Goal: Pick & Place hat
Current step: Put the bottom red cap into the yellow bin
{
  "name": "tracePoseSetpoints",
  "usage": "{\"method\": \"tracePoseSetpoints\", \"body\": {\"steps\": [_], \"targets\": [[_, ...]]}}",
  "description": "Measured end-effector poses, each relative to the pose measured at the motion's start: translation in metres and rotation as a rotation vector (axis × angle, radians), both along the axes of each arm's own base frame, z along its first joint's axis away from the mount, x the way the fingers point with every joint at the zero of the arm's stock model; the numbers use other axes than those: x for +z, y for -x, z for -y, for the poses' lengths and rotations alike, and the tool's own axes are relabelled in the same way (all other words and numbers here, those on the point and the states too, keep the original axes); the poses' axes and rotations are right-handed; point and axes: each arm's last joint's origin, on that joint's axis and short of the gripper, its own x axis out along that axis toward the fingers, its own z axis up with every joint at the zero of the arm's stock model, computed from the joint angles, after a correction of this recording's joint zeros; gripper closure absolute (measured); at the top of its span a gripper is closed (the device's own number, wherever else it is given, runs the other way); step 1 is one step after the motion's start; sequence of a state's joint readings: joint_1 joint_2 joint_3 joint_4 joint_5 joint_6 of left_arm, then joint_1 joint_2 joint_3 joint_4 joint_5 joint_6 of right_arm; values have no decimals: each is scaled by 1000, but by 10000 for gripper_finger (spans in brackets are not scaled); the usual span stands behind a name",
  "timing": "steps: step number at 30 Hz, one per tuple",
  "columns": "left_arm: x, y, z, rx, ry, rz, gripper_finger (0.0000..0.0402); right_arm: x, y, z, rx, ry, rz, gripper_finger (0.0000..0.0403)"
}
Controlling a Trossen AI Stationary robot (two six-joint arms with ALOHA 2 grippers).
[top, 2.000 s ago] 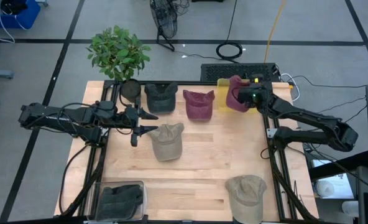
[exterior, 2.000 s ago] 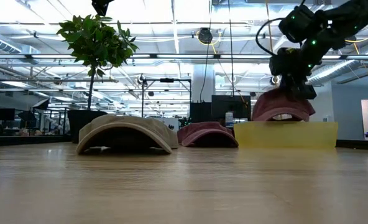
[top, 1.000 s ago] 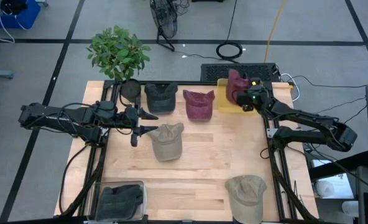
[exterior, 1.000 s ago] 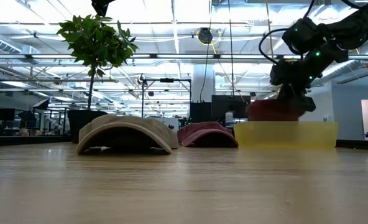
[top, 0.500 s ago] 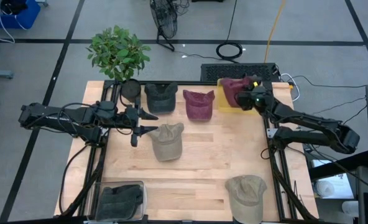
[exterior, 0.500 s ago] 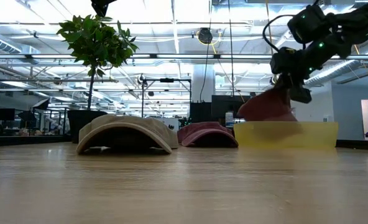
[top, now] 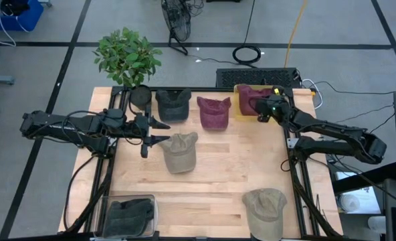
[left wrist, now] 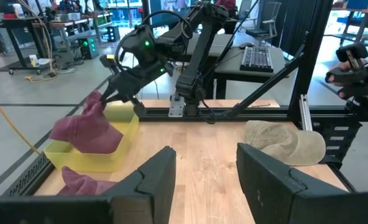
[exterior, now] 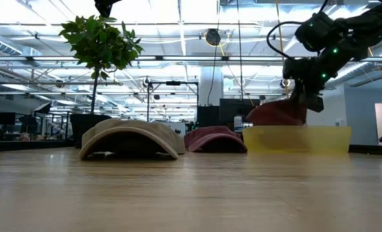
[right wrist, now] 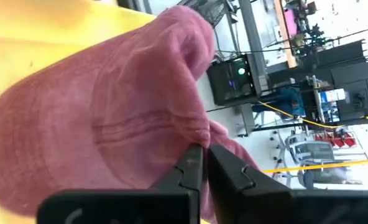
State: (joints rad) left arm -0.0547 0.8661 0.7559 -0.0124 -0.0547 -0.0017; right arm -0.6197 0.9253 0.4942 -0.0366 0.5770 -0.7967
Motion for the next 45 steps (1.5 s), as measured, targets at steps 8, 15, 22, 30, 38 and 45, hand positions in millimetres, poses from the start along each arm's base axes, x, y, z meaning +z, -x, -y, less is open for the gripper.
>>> {"method": "tracePoseSetpoints", "body": {"steps": [8,15,22,30,38,45], "targets": [[0,0,0,0,0,-1,229,10,-4,3,-16,55,134,341],[-1,0,0,0,-1,-6,229,13,-7,0,-3,67,184,277],[-1,0,0,0,-1,-6,229,20,-12,0,-54,46,442,265],[0,0,0,-2,-14,3,229,15,-17,24,-144,-97,847,310],[1,0,0,-4,-34,8,229,-17,-9,61,-326,-215,933,331],[1,0,0,4,-33,8,229,-49,-7,80,-413,-338,945,347]]}}
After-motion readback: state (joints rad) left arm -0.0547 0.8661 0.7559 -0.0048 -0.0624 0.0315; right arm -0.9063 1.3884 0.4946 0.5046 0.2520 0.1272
